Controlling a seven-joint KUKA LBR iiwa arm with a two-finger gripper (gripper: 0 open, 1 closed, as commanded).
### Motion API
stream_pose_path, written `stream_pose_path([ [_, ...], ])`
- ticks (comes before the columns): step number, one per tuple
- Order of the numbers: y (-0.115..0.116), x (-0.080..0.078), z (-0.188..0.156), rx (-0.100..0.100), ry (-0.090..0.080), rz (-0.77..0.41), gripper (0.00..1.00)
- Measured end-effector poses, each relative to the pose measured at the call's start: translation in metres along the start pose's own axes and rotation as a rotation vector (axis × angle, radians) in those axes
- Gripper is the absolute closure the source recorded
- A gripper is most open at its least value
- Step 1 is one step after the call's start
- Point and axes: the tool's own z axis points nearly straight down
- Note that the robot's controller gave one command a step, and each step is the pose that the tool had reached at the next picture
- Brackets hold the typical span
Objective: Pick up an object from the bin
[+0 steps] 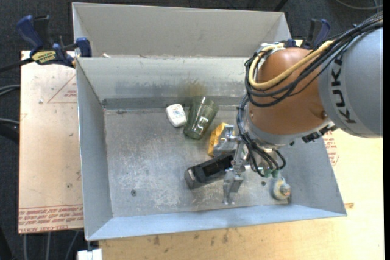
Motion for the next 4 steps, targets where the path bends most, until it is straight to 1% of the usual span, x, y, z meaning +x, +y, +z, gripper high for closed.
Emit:
stream_pose_path([
  [1, 0.000, -0.002, -0.004, 0.000, -0.008, 0.001, 0.00],
  [2, -0.007, -0.028, 0.023, 0.000, -0.013, -0.051, 0.00],
  [3, -0.004, -0.035, 0.071, 0.001, -0.016, -0.134, 0.00],
  [4, 0.005, -0.017, 0.115, 0.003, -0.028, -0.495, 1.00],
])
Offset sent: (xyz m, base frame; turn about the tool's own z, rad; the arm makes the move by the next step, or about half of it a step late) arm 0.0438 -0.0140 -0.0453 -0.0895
